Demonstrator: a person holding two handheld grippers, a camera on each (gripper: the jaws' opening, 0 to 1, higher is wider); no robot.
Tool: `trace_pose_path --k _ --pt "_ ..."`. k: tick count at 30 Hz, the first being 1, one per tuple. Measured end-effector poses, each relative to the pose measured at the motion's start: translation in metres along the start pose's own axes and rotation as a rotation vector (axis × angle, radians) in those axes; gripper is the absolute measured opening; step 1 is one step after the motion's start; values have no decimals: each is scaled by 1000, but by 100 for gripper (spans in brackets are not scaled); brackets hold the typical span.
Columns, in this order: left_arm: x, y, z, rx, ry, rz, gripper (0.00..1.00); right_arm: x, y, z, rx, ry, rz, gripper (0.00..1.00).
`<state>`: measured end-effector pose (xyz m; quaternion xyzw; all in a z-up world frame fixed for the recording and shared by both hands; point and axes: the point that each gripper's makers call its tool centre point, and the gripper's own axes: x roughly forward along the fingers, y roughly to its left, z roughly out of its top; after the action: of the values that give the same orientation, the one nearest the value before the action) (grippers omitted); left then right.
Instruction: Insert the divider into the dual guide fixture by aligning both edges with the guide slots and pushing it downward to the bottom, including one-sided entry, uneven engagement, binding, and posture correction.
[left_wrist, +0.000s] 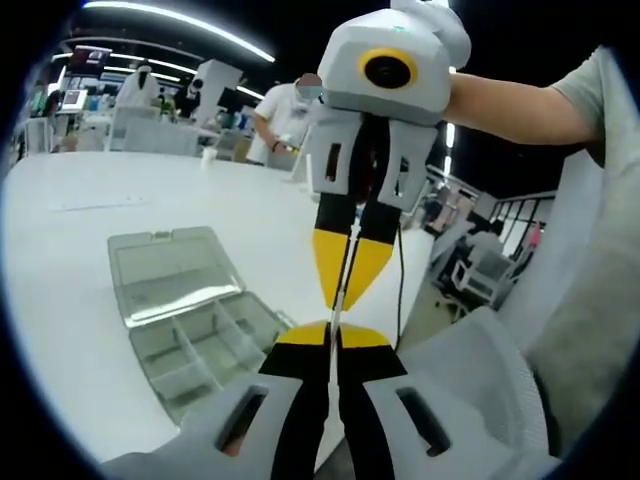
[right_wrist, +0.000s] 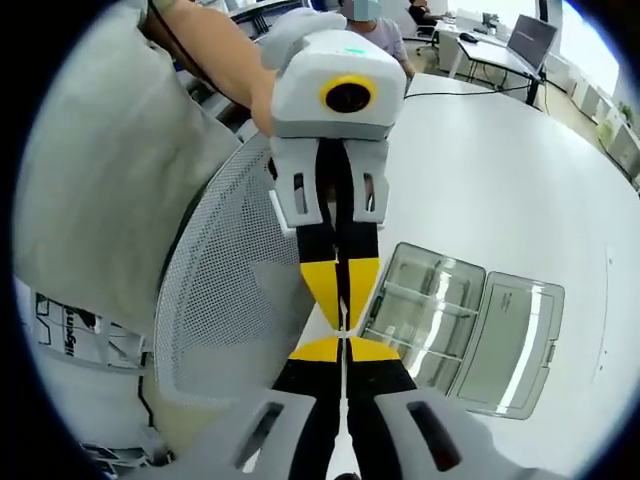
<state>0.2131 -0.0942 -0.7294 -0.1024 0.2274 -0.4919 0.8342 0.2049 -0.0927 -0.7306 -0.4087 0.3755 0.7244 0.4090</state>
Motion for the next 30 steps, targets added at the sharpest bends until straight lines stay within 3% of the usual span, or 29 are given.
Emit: trace_pose_path --k 5,9,12,17,22,30 --pt "0 -1 0 11 0 4 0 0 1 0 1 16 -6 0" --pt "-1 4 2 0 -6 35 3 -1 -1 1 60 23 -23 0" --pt "-3 7 3 7 -7 50 6 -2 -3 0 62 32 -36 0" --pt "-5 11 4 4 -1 79 16 -3 -5 1 160 29 -32 0" --pt "-8 8 6 24 -7 86 7 -5 -4 6 226 21 -31 0" --pt "-13 1 7 24 -10 78 2 -7 -2 9 252 5 -36 0"
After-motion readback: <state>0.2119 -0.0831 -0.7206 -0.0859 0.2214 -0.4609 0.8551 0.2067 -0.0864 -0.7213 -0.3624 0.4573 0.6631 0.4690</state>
